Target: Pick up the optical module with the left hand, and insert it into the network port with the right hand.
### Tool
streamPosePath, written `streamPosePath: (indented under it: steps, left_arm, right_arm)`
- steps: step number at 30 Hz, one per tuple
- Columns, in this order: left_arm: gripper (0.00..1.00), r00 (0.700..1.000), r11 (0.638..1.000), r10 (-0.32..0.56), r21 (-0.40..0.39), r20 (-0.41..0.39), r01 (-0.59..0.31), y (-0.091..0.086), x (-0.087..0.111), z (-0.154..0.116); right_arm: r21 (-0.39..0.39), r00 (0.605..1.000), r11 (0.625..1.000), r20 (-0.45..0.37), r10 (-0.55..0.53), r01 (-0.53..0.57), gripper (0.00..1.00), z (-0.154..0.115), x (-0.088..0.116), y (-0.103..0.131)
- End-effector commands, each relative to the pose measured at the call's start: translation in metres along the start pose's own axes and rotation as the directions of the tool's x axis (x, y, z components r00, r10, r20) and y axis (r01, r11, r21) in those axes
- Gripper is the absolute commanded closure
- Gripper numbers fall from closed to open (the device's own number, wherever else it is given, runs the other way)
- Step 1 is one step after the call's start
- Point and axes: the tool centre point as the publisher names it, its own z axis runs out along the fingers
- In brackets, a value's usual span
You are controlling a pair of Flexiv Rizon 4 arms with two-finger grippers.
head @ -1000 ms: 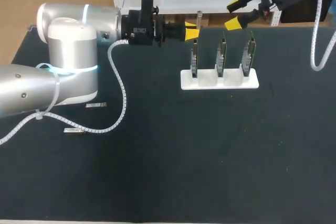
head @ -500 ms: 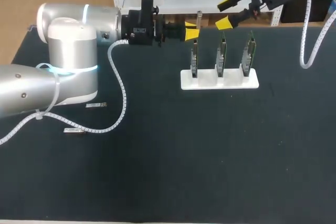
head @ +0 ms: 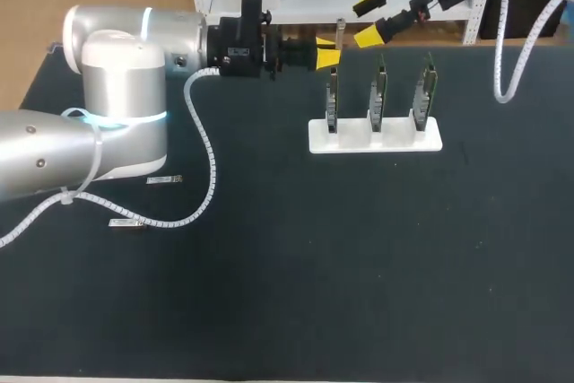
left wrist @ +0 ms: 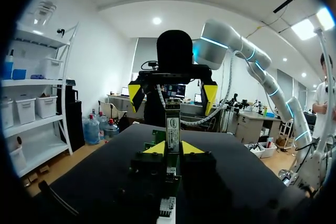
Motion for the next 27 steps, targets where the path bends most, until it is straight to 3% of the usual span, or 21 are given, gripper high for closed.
streamPosePath:
  steps: [1, 14, 27]
  left_arm:
    - [1.00, 1.000, 1.000, -0.001, 0.003, -0.001, 0.001, 0.002, 0.000, 0.001]
    - [1.00, 1.000, 1.000, -0.001, 0.003, -0.001, 0.001, 0.002, 0.000, 0.001]
    - [1.00, 1.000, 1.000, -0.001, 0.003, -0.001, 0.001, 0.002, 0.000, 0.001]
  right_arm:
    - [-0.036, 1.000, 0.999, -0.003, -0.004, 0.004, 0.00, 0.004, -0.004, -0.008]
    - [-0.018, 1.000, 1.000, 0.000, -0.022, 0.022, 0.00, 0.015, -0.009, 0.004]
    - [-0.066, 1.000, 0.998, 0.014, -0.018, 0.019, 0.00, 0.019, -0.013, 0.006]
